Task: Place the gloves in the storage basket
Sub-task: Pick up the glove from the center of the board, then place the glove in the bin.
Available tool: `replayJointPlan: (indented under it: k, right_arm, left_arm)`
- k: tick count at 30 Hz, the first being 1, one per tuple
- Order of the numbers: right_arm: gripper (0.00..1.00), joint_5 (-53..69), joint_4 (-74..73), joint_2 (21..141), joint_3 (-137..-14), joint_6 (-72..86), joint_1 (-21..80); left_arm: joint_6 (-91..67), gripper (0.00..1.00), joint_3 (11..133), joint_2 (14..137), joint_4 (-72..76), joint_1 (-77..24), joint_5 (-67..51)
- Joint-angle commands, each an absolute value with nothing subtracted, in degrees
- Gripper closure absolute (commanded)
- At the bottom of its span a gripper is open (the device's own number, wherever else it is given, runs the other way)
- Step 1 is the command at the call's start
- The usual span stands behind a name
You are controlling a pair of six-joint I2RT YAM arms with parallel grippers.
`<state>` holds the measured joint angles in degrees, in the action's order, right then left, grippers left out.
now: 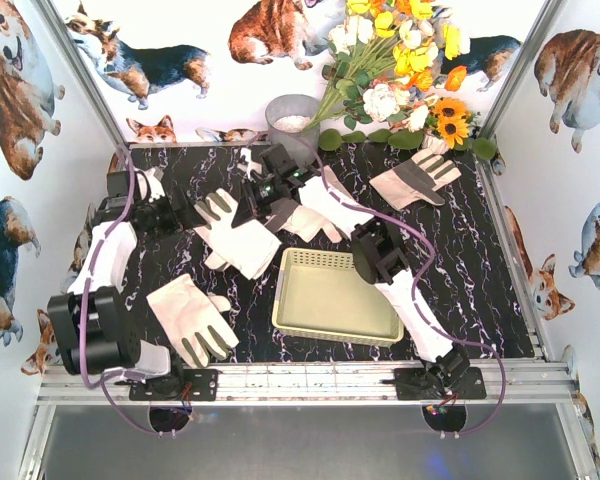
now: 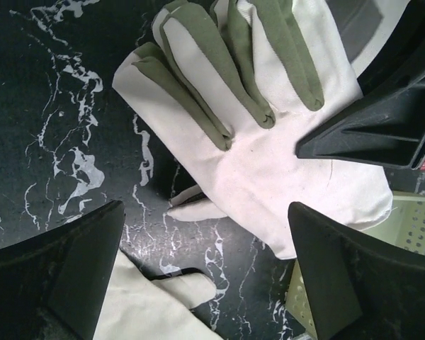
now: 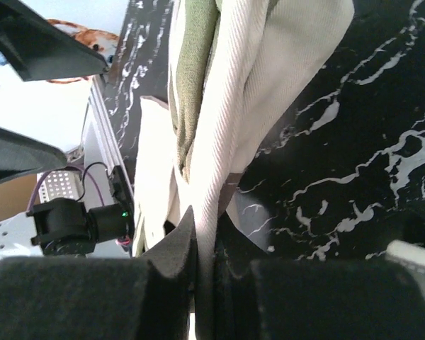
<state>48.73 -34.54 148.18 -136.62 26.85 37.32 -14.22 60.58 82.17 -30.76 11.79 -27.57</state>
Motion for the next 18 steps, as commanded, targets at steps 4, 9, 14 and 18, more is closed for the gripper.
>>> replayJointPlan:
  k: [4,9,14,18]
  right_arm:
    - [1.0,53.7,-33.2,136.7,-135.1,25.2,35.8]
    - [1.0,55.7,-33.2,131.3,-132.8,25.5,34.5]
    - [1.0,58.5,-31.2,125.8,-129.6,27.8,32.9]
    - [1.0,60.7,-30.1,122.2,-127.5,29.8,32.0]
  left_arm:
    - [-17.5,0.01,58.2,75.9,-27.1,13.0,-38.4]
    - [-22.8,0.0,54.8,72.2,-19.5,13.0,-47.8]
    - [-31.7,0.0,53.2,71.6,-7.5,12.6,-56.8]
    - [-38.9,0.0,53.3,71.3,0.6,10.9,-60.7]
